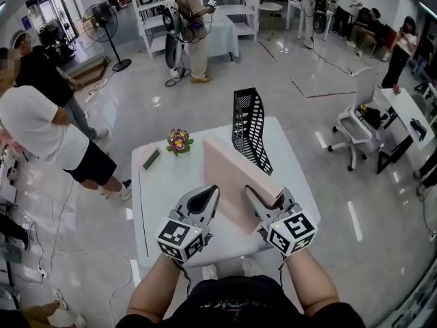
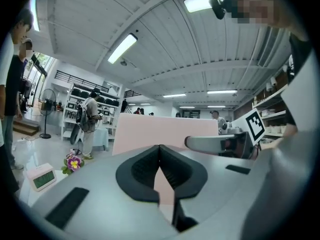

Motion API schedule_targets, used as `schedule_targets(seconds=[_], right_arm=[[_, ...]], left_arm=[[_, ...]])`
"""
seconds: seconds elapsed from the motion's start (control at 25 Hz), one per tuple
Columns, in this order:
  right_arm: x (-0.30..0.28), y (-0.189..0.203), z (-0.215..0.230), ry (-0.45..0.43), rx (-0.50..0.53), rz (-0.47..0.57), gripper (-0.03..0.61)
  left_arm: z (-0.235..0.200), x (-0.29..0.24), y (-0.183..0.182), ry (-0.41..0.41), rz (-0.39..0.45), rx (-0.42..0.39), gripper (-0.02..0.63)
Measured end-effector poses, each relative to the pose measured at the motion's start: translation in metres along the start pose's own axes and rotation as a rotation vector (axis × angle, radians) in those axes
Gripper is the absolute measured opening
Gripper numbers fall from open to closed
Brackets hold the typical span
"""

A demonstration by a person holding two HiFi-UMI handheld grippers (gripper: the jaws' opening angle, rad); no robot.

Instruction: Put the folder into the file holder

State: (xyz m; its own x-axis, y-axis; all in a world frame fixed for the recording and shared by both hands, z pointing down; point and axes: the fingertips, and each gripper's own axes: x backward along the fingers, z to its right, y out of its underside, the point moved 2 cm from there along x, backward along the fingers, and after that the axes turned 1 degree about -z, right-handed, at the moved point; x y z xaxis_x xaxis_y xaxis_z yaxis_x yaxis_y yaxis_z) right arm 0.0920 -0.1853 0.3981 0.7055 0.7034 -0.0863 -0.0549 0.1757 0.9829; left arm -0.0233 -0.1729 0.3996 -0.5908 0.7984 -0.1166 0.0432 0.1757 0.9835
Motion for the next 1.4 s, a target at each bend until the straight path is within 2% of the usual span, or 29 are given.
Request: schedule_targets(seconds=[0.44, 0.84, 1.04, 1.4], right_arm=[[0.013, -0.025, -0.028, 0.224, 0.011, 0.063, 0.138], [0.032, -0.044, -0.048, 0.382, 0.035, 0.111, 0.138], [0.046, -0.055, -0.053, 0.437, 0.043, 0.133, 0.137], [0.058, -0.077, -0.050, 0.508, 0.072, 0.166, 0.137]], left_arm=[[0.001, 0.014, -0.008, 0.210, 0.010, -0.003, 0.002], [0.016, 0.021, -0.009, 0.343, 0.016, 0.008, 0.002], [0.027, 0.026, -0.009, 0.391, 0.016, 0.004, 0.002], [0.029, 0.025, -0.013, 0.431, 0.015, 0.014, 0.002]])
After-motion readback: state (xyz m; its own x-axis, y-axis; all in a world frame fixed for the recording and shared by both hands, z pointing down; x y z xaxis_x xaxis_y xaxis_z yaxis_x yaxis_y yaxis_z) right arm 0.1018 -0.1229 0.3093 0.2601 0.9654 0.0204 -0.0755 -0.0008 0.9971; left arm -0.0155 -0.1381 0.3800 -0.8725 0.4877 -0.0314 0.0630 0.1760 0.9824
